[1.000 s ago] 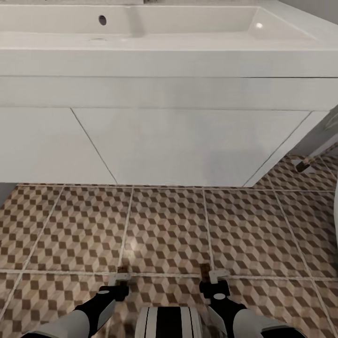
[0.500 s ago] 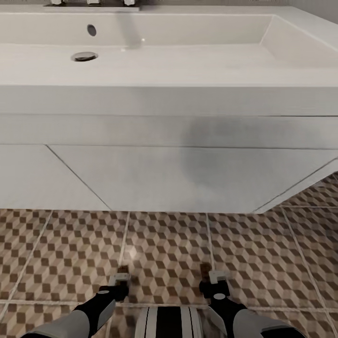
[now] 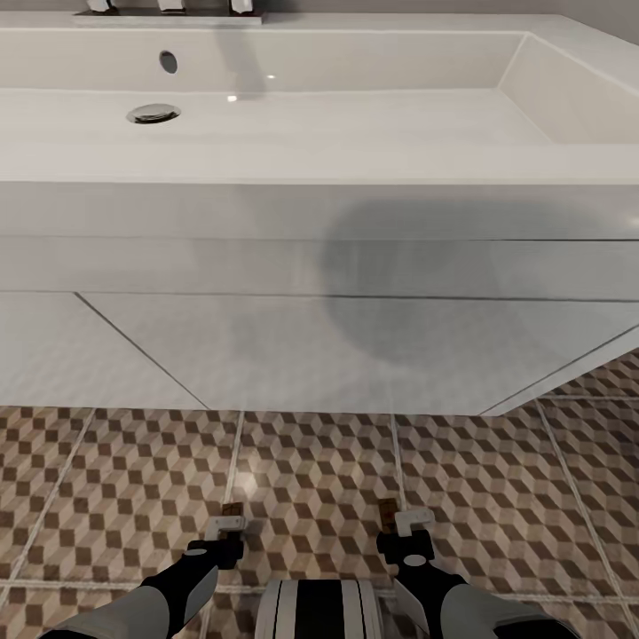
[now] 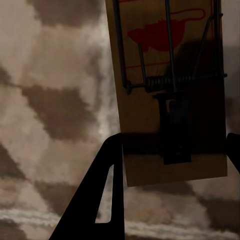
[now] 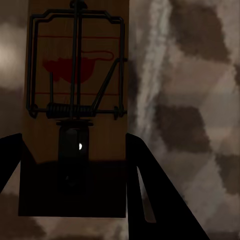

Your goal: Take the four mousetraps from the cabinet in the bathroom and place them on the bathroom floor. Make sure all four end up on the same floor surface, and ensure that at least two of them are either under or directly next to the same bathroom sink.

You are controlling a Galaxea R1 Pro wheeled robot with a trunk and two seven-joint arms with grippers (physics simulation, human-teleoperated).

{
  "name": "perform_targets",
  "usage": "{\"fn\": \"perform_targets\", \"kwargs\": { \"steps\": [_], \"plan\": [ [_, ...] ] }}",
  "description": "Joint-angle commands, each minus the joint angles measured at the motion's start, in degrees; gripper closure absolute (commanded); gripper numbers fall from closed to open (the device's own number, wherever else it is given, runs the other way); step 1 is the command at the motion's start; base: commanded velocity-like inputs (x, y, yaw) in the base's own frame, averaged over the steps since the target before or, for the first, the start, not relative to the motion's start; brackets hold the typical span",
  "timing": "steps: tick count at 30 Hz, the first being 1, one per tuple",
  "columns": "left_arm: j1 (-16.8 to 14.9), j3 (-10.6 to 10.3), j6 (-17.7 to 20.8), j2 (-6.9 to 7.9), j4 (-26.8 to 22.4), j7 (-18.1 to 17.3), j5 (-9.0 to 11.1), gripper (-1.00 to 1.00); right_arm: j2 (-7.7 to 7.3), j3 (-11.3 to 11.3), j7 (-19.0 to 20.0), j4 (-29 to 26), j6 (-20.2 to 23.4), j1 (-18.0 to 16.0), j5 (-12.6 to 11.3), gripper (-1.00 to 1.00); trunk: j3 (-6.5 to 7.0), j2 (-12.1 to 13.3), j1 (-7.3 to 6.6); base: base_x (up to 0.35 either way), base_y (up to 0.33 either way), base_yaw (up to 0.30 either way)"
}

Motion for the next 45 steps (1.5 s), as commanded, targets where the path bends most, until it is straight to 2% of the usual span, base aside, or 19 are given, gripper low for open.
{"fn": "perform_targets", "kwargs": {
  "steps": [1, 15, 28, 45],
  "plan": [
    [0.0, -0.5, 0.2, 0.0, -0.1, 0.4, 0.5, 1.0, 0.01, 0.3, -0.3, 0.1, 0.0, 0.0, 0.2, 1.0, -0.03, 0.0, -0.01, 0.0, 0.0, 0.0],
    [0.0, -0.5, 0.2, 0.0, 0.0, 0.4, 0.5, 1.0, 0.08, 0.3, -0.4, 0.1, 0.4, 0.0, 0.0, 1.0, -0.03, 0.0, -0.01, 0.003, 0.0, 0.0],
    [0.0, -0.5, 0.2, 0.0, 0.0, 0.4, 0.5, 1.0, 0.02, 0.3, -0.4, 0.1, 0.2, 0.0, 0.1, 1.0, -0.03, 0.0, -0.01, 0.238, 0.0, 0.0],
    [-0.1, -0.7, 0.1, 0.12, 0.0, 0.4, 0.2, 1.0, -0.01, 0.4, -0.1, 0.1, -0.1, 0.0, 0.4, 1.0, -0.03, 0.0, -0.01, 0.018, 0.0, 0.0]
  ]
}}
